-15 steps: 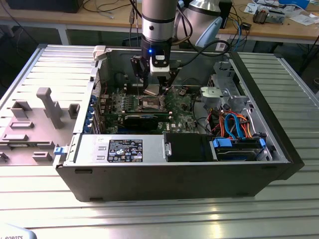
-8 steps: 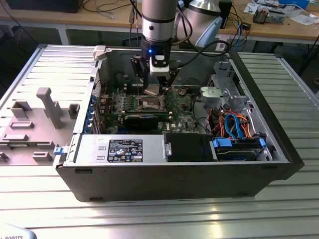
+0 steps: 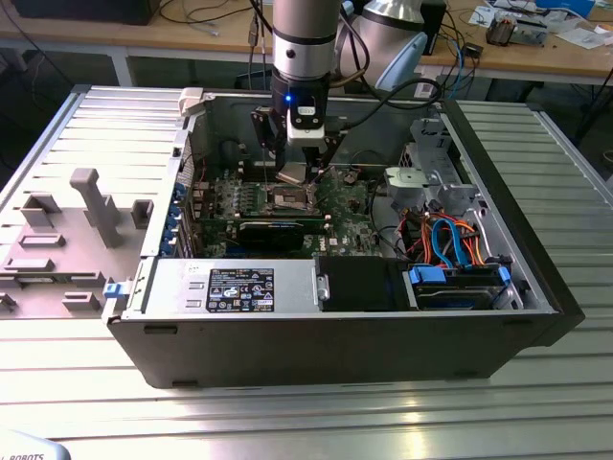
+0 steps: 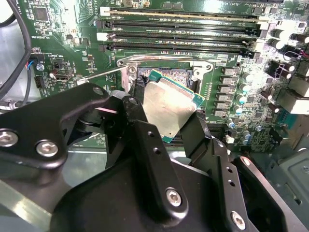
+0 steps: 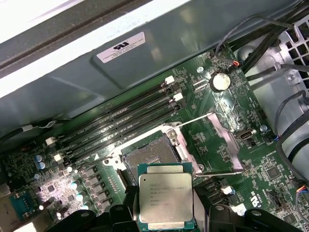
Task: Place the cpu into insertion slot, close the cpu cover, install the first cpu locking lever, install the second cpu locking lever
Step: 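Place the cpu into insertion slot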
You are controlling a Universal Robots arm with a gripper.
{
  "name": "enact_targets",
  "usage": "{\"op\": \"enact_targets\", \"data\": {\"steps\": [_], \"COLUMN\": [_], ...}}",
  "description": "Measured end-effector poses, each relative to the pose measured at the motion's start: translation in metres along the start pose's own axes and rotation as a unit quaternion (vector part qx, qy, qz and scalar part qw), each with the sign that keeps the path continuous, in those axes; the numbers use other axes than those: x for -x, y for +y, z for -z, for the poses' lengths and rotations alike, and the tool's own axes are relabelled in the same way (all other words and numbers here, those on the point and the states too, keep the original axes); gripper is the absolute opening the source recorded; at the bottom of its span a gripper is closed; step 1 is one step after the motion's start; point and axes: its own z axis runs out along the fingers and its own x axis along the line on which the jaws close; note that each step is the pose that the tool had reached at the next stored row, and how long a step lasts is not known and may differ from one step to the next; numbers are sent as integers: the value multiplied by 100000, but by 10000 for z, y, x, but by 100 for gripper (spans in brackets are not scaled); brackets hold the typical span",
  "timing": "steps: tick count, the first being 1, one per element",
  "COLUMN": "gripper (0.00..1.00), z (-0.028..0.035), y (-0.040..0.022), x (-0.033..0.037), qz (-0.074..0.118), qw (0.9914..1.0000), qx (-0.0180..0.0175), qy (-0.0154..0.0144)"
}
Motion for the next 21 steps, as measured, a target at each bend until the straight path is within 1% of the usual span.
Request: {"op": "enact_targets", "data": {"steps": [21], "gripper": [55], "z": [-2], "y": [0], "x": [0], "qz": [-1309], "qw": [99991], "qx": [-93], "qy": [-47]}}
